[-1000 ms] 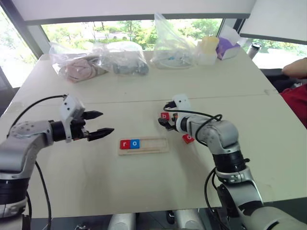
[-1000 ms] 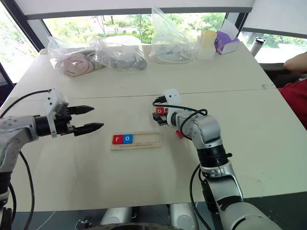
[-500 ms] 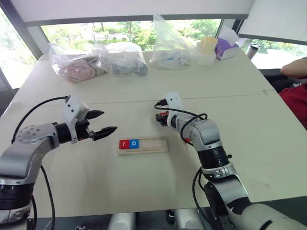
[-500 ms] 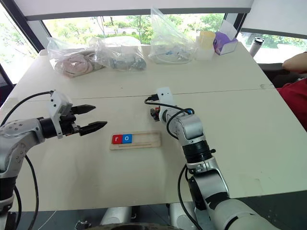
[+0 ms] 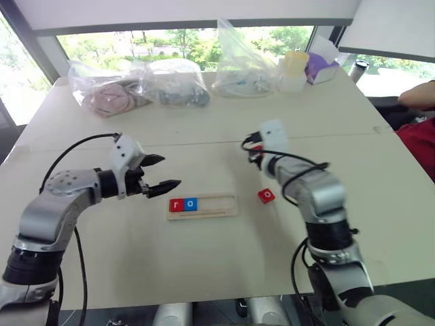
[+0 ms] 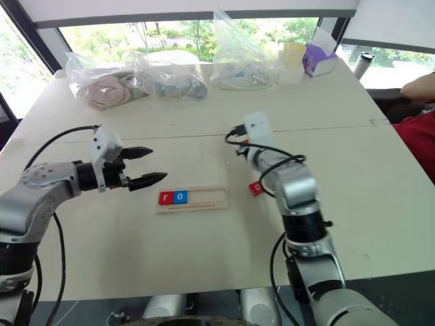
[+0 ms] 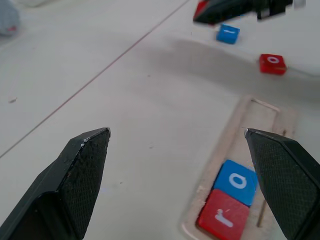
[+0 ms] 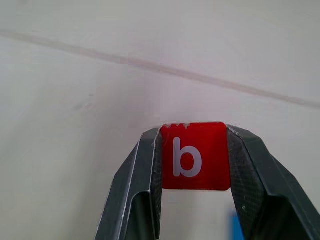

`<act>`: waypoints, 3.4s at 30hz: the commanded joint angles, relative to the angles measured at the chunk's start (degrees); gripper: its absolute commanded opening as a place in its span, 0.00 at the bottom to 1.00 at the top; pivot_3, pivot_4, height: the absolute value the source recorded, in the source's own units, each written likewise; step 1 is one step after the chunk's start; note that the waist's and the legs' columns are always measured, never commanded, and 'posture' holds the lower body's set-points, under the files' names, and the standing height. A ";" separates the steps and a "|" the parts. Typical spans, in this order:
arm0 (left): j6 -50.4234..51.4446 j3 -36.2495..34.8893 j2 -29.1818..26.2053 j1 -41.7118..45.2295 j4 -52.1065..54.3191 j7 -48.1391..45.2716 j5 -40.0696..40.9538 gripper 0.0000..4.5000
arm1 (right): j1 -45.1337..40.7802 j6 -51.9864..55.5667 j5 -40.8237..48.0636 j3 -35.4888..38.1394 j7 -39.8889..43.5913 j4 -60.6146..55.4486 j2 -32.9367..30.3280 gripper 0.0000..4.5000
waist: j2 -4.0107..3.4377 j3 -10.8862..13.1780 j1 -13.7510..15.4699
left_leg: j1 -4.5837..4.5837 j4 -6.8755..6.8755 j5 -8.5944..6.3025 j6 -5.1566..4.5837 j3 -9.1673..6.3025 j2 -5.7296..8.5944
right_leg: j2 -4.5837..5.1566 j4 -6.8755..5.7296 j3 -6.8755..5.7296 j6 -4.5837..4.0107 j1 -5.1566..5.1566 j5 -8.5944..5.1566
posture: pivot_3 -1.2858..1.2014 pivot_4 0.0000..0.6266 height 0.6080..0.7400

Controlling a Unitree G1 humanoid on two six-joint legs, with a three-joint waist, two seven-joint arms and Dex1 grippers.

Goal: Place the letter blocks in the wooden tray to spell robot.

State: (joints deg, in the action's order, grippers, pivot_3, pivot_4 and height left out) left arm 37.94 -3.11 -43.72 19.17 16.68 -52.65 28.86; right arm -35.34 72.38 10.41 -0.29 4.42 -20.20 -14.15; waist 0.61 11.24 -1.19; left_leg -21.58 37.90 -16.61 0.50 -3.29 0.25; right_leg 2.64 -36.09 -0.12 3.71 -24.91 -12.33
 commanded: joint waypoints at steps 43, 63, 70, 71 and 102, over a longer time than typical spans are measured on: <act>1.03 9.22 0.07 8.39 -0.84 -9.59 2.43 1.00 | 19.30 16.33 9.21 19.11 19.09 -22.80 -15.69 0.99 | -0.05 0.07 -1.25 | 0.07 -0.04 0.00 0.00 0.05 -0.01 | -0.16 0.06 -0.04 0.02 0.08 -0.30 | 0.52 0.24 1.00; 0.87 10.27 -6.83 8.02 2.29 -15.24 1.71 1.00 | 40.87 -20.51 6.70 8.90 23.12 -21.86 -21.27 0.99 | 0.22 0.22 0.35 | 0.05 0.00 -0.02 -0.02 0.07 -0.01 | -0.05 0.14 -0.02 0.08 0.11 -0.38 | 0.52 0.24 1.00; 0.54 10.67 -4.85 7.97 1.57 -13.70 0.36 1.00 | 39.96 -23.49 4.29 4.51 18.74 -16.06 -16.36 0.99 | 0.22 0.22 0.44 | 0.04 0.01 -0.02 -0.02 0.05 -0.03 | -0.03 0.13 0.00 0.08 0.11 -0.37 | 0.52 0.24 1.00; 0.63 10.58 -4.67 7.95 1.56 -13.56 0.29 1.00 | 39.77 -23.33 3.93 4.51 17.82 -15.27 -15.84 0.99 | 0.22 0.22 0.44 | 0.04 0.01 -0.02 -0.02 0.05 -0.03 | -0.02 0.13 0.01 0.08 0.11 -0.37 | 0.52 0.24 1.00; 1.20 -2.12 -14.16 -7.51 7.08 -13.46 2.31 1.00 | 4.21 -33.20 10.43 -14.79 48.96 3.32 -21.88 0.26 | 0.23 0.25 0.29 | 0.11 -0.16 -0.02 -0.03 -0.10 -0.18 | -0.21 0.02 -0.28 -0.34 0.09 -0.34 | 0.52 0.24 1.00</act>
State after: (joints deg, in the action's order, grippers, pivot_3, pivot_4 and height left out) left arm 38.72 -2.12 -56.99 11.87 21.07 -66.89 29.95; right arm -29.02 42.54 21.88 -13.53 50.27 -19.37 -36.54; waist 0.84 11.50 -0.90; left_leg -21.50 37.74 -16.63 0.46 -3.33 0.08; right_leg 2.50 -36.07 -0.37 3.30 -24.85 -12.63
